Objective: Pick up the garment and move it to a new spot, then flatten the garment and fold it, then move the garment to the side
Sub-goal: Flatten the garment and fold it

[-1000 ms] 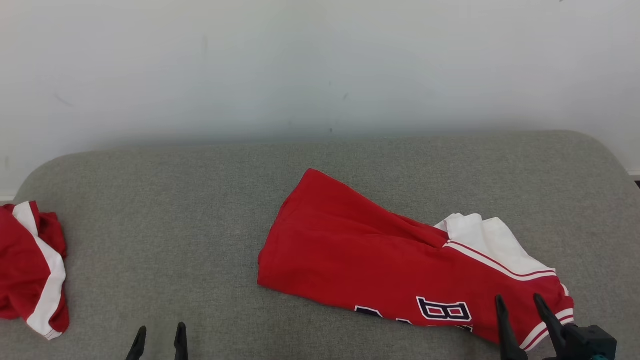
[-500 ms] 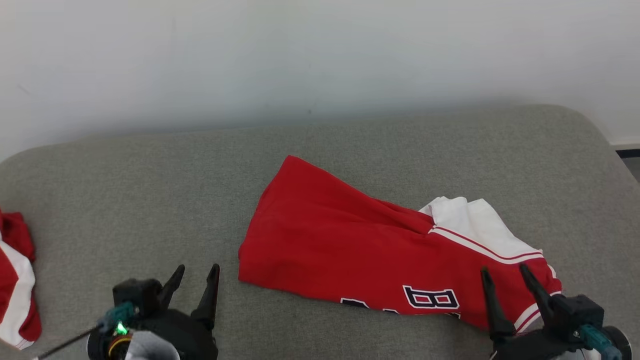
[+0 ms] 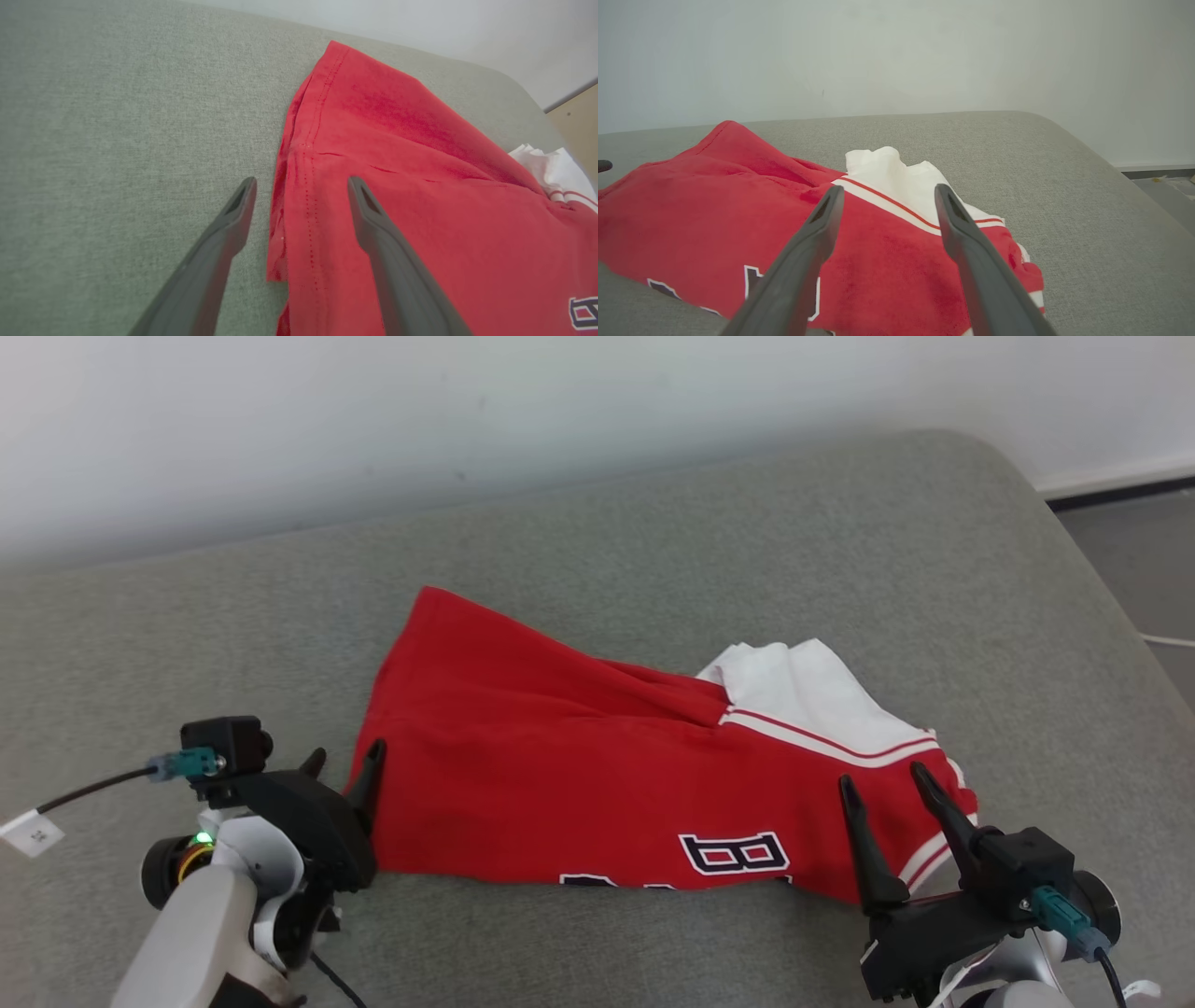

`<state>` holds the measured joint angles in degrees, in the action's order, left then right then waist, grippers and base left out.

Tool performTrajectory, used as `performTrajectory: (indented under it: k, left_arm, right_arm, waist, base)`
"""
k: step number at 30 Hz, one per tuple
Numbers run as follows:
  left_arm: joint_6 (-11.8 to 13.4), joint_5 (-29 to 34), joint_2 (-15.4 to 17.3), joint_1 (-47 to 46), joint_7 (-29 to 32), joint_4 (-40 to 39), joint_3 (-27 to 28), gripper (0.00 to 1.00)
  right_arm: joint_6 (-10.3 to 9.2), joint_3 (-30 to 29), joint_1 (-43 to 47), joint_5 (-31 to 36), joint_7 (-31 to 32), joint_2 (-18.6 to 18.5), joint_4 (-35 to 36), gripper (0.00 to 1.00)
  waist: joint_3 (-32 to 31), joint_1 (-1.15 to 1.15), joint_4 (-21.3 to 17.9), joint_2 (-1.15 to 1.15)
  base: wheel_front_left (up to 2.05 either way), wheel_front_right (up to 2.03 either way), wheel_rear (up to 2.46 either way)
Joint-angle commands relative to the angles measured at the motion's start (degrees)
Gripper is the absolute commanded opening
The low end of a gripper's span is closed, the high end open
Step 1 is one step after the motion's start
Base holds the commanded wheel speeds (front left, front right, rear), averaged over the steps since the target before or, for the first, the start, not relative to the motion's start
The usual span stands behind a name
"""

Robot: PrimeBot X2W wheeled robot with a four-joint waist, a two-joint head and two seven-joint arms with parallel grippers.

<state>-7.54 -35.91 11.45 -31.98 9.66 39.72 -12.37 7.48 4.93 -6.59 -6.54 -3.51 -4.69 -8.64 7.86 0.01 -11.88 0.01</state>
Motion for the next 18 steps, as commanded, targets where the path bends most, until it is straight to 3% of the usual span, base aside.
performTrajectory:
  k: [1,10,18]
  left_arm:
    - [0.19,-0.48,0.29,-0.58,0.05,0.18,0.14,1.0]
    - [0.46,-0.75,1.84,-4.73,1.93,4.44,0.05,1.0]
    - [0.27,-1.23,1.12,-6.19,3.11,4.7,-1.09,1.0]
  right_arm:
    - [0.03,0.1,-0.66,-0.22,-0.29,0.15,-0.02,1.0]
    - [0.03,0.34,-1.23,-0.33,-1.63,0.8,-1.23,1.0]
    - [0.03,-0.22,-1.09,-0.13,-2.07,1.12,-1.54,1.0]
  waist:
    - [2.67,-0.01,-2.86,-0.01]
    - [4.19,-0.01,-4.91,-0.01]
    - [4.09,-0.01,-4.36,-0.01]
  base:
    - [0.0,0.0,0.0]
    - [0.0,0.0,0.0]
    - [0.0,0.0,0.0]
